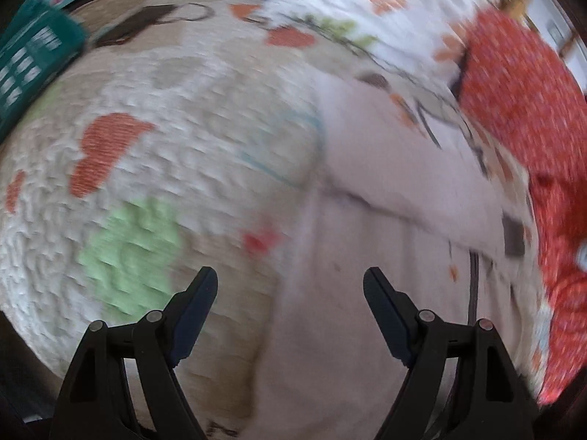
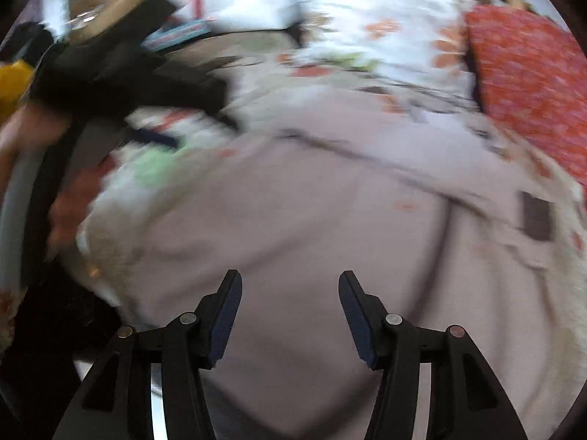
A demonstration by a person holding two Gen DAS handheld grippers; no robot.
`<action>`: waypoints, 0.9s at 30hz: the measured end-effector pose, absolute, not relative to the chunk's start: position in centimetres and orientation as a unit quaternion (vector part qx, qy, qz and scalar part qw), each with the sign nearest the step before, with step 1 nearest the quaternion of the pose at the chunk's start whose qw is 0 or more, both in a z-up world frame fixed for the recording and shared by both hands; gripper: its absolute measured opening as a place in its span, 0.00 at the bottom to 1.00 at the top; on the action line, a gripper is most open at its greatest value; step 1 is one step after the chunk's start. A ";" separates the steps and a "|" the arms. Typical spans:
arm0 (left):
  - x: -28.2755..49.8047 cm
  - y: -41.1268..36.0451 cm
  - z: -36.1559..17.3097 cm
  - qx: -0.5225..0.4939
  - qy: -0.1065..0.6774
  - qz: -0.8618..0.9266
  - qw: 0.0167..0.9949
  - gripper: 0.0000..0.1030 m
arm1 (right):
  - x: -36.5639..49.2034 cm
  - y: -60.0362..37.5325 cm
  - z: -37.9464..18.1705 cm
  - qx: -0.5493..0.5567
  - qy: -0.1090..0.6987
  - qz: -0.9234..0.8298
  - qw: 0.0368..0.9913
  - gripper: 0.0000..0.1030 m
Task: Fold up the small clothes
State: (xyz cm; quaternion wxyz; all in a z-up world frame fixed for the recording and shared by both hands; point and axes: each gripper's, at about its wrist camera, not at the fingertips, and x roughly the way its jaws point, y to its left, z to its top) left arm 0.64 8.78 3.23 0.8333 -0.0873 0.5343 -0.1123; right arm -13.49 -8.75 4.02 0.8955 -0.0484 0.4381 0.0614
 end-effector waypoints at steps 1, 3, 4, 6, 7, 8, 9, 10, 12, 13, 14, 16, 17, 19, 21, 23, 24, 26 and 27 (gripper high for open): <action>0.4 7.9 2.9 -0.076 0.536 -0.119 0.833 0.78 | -13.1 -10.6 3.8 -0.050 0.441 0.036 0.895 0.58; -0.2 6.2 2.1 -0.048 0.538 -0.128 0.832 0.78 | -12.6 -14.0 3.1 -0.047 0.455 -0.006 0.889 0.58; -0.5 5.6 1.6 -0.037 0.541 -0.129 0.830 0.78 | -12.3 -16.1 2.6 -0.044 0.466 -0.032 0.883 0.58; -1.0 4.7 0.9 -0.005 0.538 -0.119 0.834 0.78 | -12.3 -19.1 2.1 -0.033 0.478 -0.060 0.876 0.57; -1.4 4.3 0.8 0.014 0.529 -0.115 0.841 0.78 | -12.5 -20.7 2.2 -0.027 0.481 -0.080 0.872 0.59; -1.6 4.1 0.8 0.024 0.526 -0.113 0.843 0.78 | -12.6 -21.8 2.3 -0.027 0.484 -0.102 0.869 0.63; -1.7 3.9 0.7 0.030 0.523 -0.111 0.845 0.79 | -12.9 -22.9 2.4 -0.023 0.485 -0.123 0.865 0.66; -1.9 3.9 0.6 0.033 0.520 -0.109 0.846 0.80 | -13.2 -24.0 2.6 -0.007 0.486 -0.134 0.864 0.71; -2.0 3.9 0.4 0.034 0.516 -0.103 0.849 0.85 | -13.8 -25.8 3.0 0.046 0.482 -0.132 0.865 0.73; -2.1 3.8 0.3 0.037 0.514 -0.099 0.852 0.86 | -13.9 -26.6 3.0 0.080 0.481 -0.132 0.863 0.74; -1.9 3.8 0.3 0.040 0.512 -0.096 0.852 0.88 | -13.8 -27.1 2.9 0.094 0.482 -0.130 0.861 0.74; -2.1 3.5 0.0 0.051 0.509 -0.087 0.855 0.91 | -13.4 -27.2 2.4 0.120 0.490 -0.123 0.855 0.75; -2.3 3.4 -0.1 0.057 0.506 -0.082 0.857 0.93 | -13.3 -27.0 2.2 0.119 0.492 -0.125 0.853 0.76; -2.3 3.3 -0.2 0.058 0.503 -0.073 0.859 0.97 | -12.9 -26.3 2.0 0.106 0.492 -0.131 0.854 0.80; -2.3 3.5 -0.3 0.053 0.506 -0.066 0.859 1.00 | -12.8 -25.7 1.6 0.098 0.494 -0.132 0.854 0.87; -2.2 3.5 -0.4 0.051 0.508 -0.065 0.857 1.00 | -12.5 -25.1 1.2 0.084 0.494 -0.136 0.855 0.94; -2.2 3.5 -0.4 0.052 0.508 -0.065 0.857 1.00 | -12.5 -24.8 1.1 0.076 0.493 -0.139 0.855 0.95; -2.2 3.5 -0.4 0.052 0.508 -0.064 0.858 1.00 | -12.3 -24.6 0.8 0.071 0.489 -0.145 0.857 0.98; -2.2 3.5 -0.4 0.052 0.507 -0.063 0.858 1.00 | -12.4 -24.7 0.8 0.072 0.487 -0.148 0.858 0.99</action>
